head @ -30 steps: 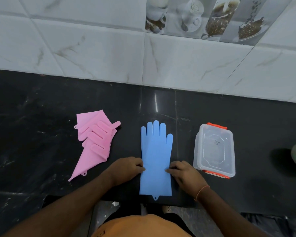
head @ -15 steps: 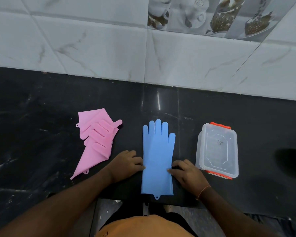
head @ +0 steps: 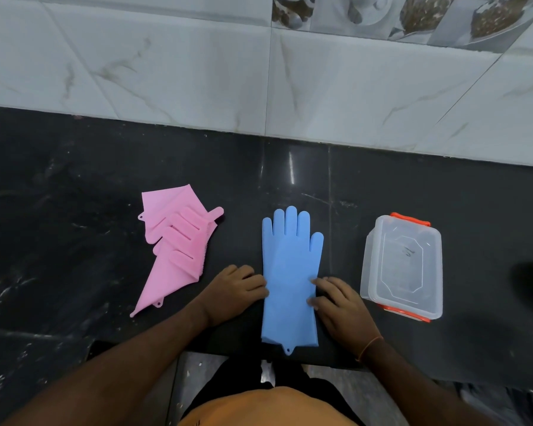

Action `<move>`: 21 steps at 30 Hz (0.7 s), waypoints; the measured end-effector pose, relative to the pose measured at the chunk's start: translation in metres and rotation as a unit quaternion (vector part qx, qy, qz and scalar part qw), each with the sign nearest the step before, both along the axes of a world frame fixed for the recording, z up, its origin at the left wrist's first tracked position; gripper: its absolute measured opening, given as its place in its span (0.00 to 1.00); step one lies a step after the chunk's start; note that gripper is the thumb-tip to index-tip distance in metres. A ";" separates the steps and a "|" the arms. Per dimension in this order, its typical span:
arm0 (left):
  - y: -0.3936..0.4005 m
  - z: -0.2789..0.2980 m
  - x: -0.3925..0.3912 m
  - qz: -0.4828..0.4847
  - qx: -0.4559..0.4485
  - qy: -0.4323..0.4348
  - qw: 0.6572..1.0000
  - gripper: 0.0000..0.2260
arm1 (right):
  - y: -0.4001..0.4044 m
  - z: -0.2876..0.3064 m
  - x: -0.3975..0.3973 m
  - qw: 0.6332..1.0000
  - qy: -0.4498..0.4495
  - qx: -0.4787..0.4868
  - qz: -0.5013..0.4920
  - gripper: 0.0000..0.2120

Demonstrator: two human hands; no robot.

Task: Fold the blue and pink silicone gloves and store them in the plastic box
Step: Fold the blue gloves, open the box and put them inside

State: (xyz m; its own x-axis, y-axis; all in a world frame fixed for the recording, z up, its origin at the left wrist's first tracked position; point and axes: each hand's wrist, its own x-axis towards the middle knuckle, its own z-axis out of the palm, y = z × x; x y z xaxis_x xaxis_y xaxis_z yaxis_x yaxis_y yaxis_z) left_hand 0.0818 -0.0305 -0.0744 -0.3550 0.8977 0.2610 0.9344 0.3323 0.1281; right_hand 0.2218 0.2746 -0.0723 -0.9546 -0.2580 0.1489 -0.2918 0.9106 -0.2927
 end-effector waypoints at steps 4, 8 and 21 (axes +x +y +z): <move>0.004 -0.002 -0.001 0.016 0.027 -0.004 1.000 0.06 | -0.002 0.000 -0.003 0.999 -0.028 -0.027 0.009 0.09; 0.006 0.009 -0.005 -0.002 0.025 -0.063 0.998 0.05 | -0.006 0.001 -0.007 0.994 -0.049 -0.096 -0.037 0.07; 0.048 0.022 -0.017 0.357 0.071 -0.411 0.836 0.06 | -0.030 0.013 -0.077 0.896 -0.162 -0.171 -0.375 0.12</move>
